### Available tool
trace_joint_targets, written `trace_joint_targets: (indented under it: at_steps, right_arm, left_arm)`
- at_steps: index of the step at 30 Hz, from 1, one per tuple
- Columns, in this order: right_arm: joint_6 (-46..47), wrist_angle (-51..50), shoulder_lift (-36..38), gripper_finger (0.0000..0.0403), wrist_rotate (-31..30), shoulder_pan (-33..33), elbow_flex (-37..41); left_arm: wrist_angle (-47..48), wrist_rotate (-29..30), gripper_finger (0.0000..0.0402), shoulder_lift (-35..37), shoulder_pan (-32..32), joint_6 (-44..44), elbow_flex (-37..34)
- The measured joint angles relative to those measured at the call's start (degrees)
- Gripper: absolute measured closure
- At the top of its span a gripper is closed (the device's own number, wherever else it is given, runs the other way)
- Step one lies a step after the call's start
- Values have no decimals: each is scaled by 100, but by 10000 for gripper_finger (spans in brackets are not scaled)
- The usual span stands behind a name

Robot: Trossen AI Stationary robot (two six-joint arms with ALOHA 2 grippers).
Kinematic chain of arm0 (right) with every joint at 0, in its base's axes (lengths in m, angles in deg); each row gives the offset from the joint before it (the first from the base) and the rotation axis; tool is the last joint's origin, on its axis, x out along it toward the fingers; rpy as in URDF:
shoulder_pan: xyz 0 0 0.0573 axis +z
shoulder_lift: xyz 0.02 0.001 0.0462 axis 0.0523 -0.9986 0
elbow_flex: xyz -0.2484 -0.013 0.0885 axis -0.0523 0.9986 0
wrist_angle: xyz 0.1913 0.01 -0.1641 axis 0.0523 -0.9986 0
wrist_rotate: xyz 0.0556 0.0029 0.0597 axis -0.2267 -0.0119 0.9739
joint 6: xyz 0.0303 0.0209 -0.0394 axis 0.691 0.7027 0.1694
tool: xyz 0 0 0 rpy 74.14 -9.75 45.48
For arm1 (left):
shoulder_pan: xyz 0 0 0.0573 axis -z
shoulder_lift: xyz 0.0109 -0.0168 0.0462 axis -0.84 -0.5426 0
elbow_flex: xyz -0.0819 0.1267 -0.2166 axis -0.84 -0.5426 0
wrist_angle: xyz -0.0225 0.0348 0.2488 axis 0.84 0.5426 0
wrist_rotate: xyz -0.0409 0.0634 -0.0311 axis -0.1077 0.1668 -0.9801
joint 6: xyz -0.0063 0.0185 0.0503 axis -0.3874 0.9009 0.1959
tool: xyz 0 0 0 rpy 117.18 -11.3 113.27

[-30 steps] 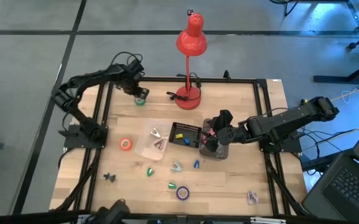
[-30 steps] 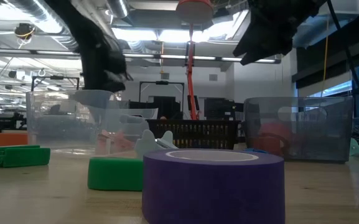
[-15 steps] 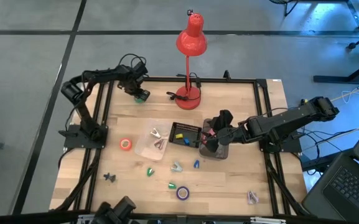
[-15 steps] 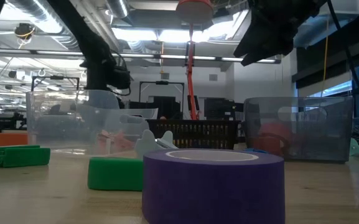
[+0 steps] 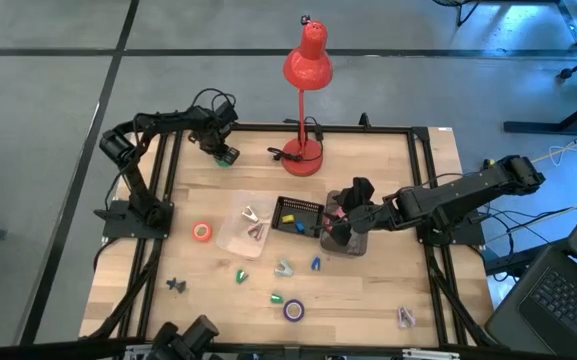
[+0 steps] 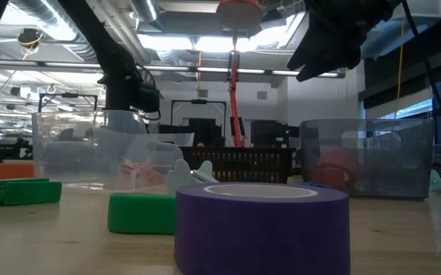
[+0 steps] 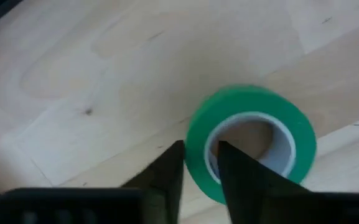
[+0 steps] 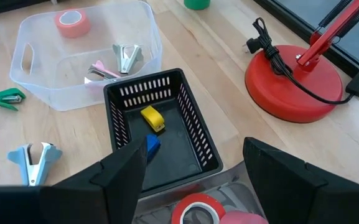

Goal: Pick and place Stapler, Stapler remover, tape
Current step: Put the green tape into the black bin

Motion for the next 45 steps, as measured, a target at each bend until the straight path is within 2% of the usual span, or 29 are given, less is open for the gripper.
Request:
trace_joint_targets:
  at_steps: [2, 3, 6, 9, 13, 15, 18, 22, 26, 29, 32, 34, 40, 43, 45]
  right_arm:
    - [0, -2, 0, 134, 13, 0, 0]
    - [-1, -2, 0, 134, 14, 0, 0]
    - [-2, -4, 0, 134, 15, 0, -1]
    - [-2, -28, 0, 134, 15, 0, 0]
    - [-3, -26, 0, 134, 13, 0, -1]
    - [-19, -18, 0, 134, 13, 0, 0]
    - [-52, 112, 0, 134, 13, 0, -1]
    - [-261, 489, 0, 134, 126, 37, -1]
    - [-542, 903, 0, 134, 212, 219, 0]
    - [-840, 1279, 0, 134, 216, 374, 0]
    - [-1095, 1637, 0, 134, 233, 484, -2]
    - [-1215, 1846, -2, 134, 313, 523, 0]
    - [-1547, 2584, -326, 134, 504, 531, -2]
    - [-1996, 3213, -562, 134, 688, 515, -2]
    - [-2262, 3627, -668, 135, 868, 490, -2]
  left_arm:
    - [5, 1, 368, 6, 0, 95, 1]
    - [10, 3, 375, 13, 0, 141, 2]
    - [55, 37, 375, 173, 0, 322, 0]
    - [13, 38, 375, 625, 0, 451, 0]
    - [-107, -29, 375, 1581, 0, 422, 2]
    - [-315, -247, 375, 2101, 68, 241, -38]
    - [-1276, -813, 375, 2880, 383, 37, -401]
    - [-3158, -1611, 375, 3715, 1012, -279, -1221]
    - [-5088, -2020, 375, 4180, 1806, -748, -2176]
    - [-6355, -2058, 375, 4288, 2483, -1032, -2767]
    - [-7318, -1858, 375, 4269, 3233, -1049, -3174]
    - [-7766, -1480, 375, 4225, 3750, -868, -3340]
    - [-7943, 191, 375, 3998, 5183, 248, -3390]
    - [-7961, 1057, 375, 3843, 5690, 731, -3390]
    - [-8168, 1419, 375, 3695, 5917, 964, -3390]
